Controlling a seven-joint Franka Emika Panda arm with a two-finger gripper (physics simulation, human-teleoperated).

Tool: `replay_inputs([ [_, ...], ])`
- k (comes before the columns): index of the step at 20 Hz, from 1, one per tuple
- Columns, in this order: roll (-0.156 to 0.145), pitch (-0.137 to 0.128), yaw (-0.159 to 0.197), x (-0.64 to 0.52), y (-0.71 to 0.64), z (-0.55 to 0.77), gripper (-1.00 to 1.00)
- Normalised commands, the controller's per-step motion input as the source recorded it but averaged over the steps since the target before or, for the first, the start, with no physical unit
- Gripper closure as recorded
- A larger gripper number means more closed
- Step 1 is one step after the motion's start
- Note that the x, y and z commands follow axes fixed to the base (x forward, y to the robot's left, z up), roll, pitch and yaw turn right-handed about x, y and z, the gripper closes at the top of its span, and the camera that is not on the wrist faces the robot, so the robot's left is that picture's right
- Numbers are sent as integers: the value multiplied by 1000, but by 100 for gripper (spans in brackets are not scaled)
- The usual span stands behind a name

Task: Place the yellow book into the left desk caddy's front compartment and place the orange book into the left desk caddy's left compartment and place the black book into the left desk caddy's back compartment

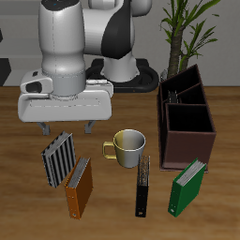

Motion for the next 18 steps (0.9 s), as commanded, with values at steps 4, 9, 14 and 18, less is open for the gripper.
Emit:
replay_inputs([
  [4, -6, -20, -83, -30, -22, -402, -100],
  [9, -7, -7, -29, 45, -4, -254, -100],
  [14, 5, 19, -26, 129, -41, -234, -100],
  [18, 2, 7, -14, 77, 62, -114, -100],
])
